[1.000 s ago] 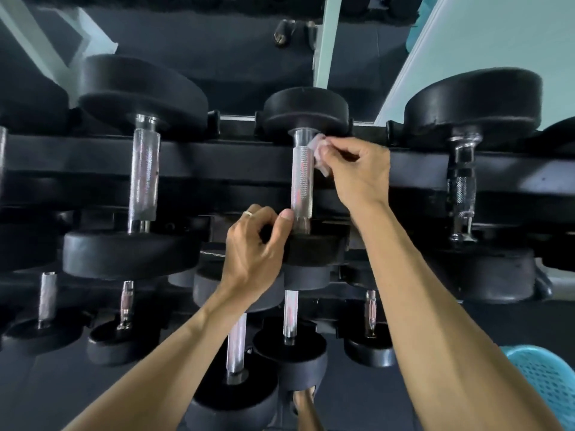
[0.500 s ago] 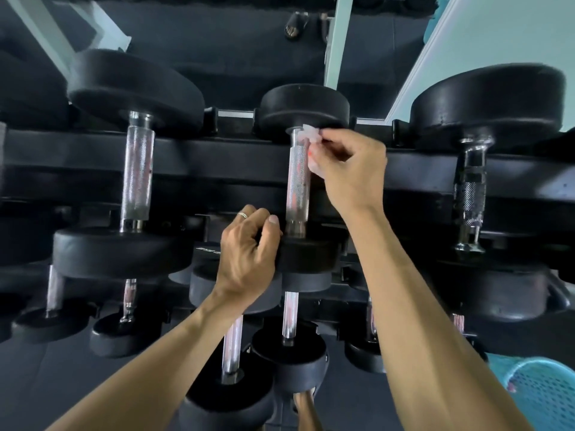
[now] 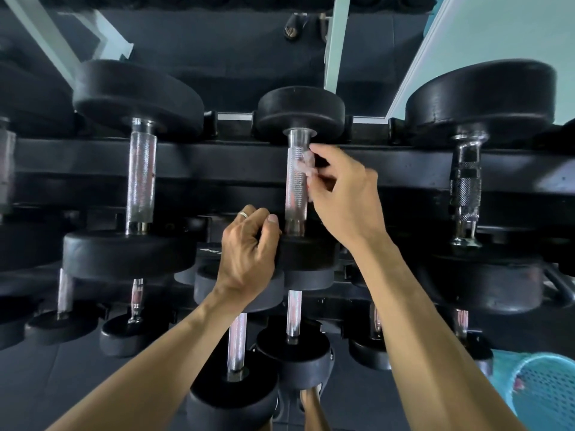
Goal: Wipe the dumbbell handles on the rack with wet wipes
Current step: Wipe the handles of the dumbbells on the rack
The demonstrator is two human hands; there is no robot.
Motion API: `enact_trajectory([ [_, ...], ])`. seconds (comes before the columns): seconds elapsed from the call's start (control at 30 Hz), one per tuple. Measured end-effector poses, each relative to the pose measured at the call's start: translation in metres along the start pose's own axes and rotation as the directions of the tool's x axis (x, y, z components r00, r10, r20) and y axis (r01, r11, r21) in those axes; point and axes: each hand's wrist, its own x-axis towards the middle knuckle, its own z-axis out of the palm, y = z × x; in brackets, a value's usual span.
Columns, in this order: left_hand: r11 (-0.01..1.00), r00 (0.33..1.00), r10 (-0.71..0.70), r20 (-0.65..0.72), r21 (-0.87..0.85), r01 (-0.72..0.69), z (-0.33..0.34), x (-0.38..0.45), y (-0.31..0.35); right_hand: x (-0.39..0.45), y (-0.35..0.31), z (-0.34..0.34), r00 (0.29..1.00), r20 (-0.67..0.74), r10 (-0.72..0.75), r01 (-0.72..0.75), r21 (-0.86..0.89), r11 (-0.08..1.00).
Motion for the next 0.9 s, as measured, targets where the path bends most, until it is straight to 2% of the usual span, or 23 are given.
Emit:
enact_trajectory([
  [0.13,1.000,1.000,0.014,-0.004,0.002,-0.014,0.000,0.001,0.000,-0.013,0.007,-0.005,0.991,0.128,-0.024,0.027,-0.023,0.999],
  [0.3,1.000,1.000,0.028,-0.006,0.002,-0.028,0.000,0.001,0.002,-0.022,0.011,-0.003,0.999,0.045,0.025,-0.029,0.072,0.997],
  [0.47,1.000,1.000,0.018,-0.001,0.006,-0.018,0.001,0.002,-0.001,0.032,0.003,0.005,0.989,-0.113,0.100,-0.073,0.218,0.973],
  [0.53,1.000,1.000,0.008,-0.001,-0.001,-0.008,0.001,0.001,-0.001,0.039,0.005,0.007,0.983,-0.124,0.136,-0.102,0.244,0.964],
  [0.73,1.000,1.000,0.013,-0.004,0.000,-0.013,0.001,0.001,-0.001,-0.027,0.004,-0.005,0.971,0.157,0.179,-0.204,0.154,0.967],
  [0.83,1.000,1.000,0.014,-0.014,0.004,-0.014,0.001,0.001,0.001,-0.004,0.003,-0.003,0.988,0.044,0.151,-0.156,0.135,0.978],
  [0.9,1.000,1.000,0.015,-0.013,0.010,-0.014,0.001,0.001,0.002,0.022,0.001,-0.001,0.977,-0.009,0.212,-0.203,0.250,0.947],
])
